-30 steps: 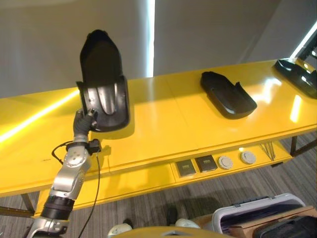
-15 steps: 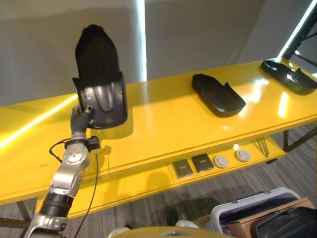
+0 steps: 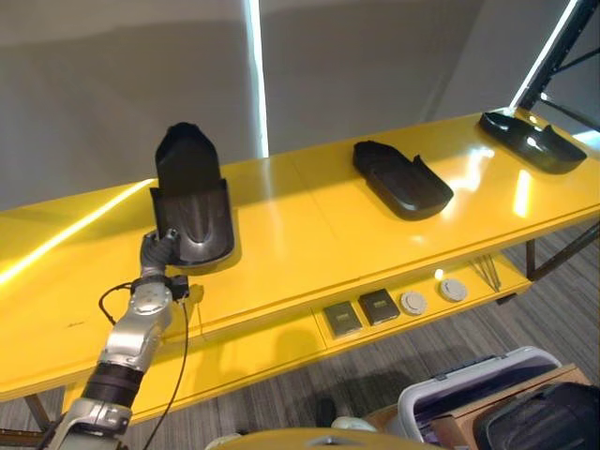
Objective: Move parts from the plastic box to the shelf.
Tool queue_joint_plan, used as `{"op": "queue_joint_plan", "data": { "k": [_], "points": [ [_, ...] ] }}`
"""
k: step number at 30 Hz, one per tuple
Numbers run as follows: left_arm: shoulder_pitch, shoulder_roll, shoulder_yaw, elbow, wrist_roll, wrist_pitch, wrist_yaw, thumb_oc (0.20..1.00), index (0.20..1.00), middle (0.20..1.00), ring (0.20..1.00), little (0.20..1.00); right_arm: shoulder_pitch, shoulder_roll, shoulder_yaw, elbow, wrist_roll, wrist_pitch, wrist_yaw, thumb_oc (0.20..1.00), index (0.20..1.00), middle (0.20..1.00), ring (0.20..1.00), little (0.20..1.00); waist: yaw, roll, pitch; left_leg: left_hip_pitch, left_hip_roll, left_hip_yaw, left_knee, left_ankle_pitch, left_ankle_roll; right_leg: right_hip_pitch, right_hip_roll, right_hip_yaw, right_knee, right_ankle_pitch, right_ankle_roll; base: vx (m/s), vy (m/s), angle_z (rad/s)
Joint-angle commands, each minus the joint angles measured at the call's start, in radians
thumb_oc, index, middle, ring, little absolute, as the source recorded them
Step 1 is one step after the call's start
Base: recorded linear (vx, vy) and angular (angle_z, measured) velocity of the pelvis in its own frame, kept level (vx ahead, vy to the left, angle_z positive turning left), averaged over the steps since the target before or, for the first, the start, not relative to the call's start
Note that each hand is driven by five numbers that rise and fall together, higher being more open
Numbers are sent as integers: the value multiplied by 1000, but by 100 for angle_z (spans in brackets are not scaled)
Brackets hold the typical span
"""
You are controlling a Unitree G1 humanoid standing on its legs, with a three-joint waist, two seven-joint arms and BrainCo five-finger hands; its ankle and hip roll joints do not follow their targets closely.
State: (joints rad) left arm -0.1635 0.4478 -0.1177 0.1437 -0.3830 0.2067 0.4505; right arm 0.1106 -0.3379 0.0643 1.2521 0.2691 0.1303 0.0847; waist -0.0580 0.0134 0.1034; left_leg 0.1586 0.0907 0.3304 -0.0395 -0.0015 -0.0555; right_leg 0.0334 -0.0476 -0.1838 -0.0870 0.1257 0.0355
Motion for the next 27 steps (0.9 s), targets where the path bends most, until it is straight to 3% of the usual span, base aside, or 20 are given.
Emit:
{"op": "queue_joint_plan", "data": {
  "k": [1, 3, 13, 19, 27],
  "points": [
    [-150, 32, 19, 3, 69, -16, 3, 200, 200, 200, 200, 200, -10, 19, 25, 62, -28, 15, 22, 1000, 1000, 1000, 1000, 1000, -8, -5, -2, -73, 46, -21, 122, -66, 2, 42, -88, 15, 67, -110, 107, 0, 0, 0],
    [-181, 41, -1, 54, 84, 25, 1, 200, 200, 200, 200, 200, -16, 15, 35, 58, -29, 24, 23, 1000, 1000, 1000, 1000, 1000, -14, -4, -5, -73, 47, -16, 124, -65, 3, 40, -89, 17, 70, -111, 108, 0, 0, 0],
    [-365, 51, -93, 351, 41, 98, 26, 200, 200, 200, 200, 200, -41, 6, 79, 66, -38, 39, 24, 1000, 1000, 1000, 1000, 1000, -51, 5, -21, -57, 47, 8, 118, -62, 5, 36, -87, 32, 74, -111, 114, 4, -1, -3],
    [-439, 46, -103, 493, -1, 96, 29, 200, 200, 200, 200, 200, -56, 5, 87, 85, -46, 40, 26, 1000, 1000, 1000, 1000, 1000, -66, 11, -33, -52, 48, 24, 118, -64, 4, 36, -82, 41, 69, -110, 113, 14, -3, -6],
    [-454, 32, -101, 532, -11, 97, 43, 200, 200, 200, 200, 200, -63, 11, 89, 93, -35, 37, 23, 1000, 1000, 1000, 1000, 1000, -68, 11, -33, -56, 49, 26, 128, -68, 5, 33, -81, 45, 68, -110, 111, -3, -8, -4]
  ]
}}
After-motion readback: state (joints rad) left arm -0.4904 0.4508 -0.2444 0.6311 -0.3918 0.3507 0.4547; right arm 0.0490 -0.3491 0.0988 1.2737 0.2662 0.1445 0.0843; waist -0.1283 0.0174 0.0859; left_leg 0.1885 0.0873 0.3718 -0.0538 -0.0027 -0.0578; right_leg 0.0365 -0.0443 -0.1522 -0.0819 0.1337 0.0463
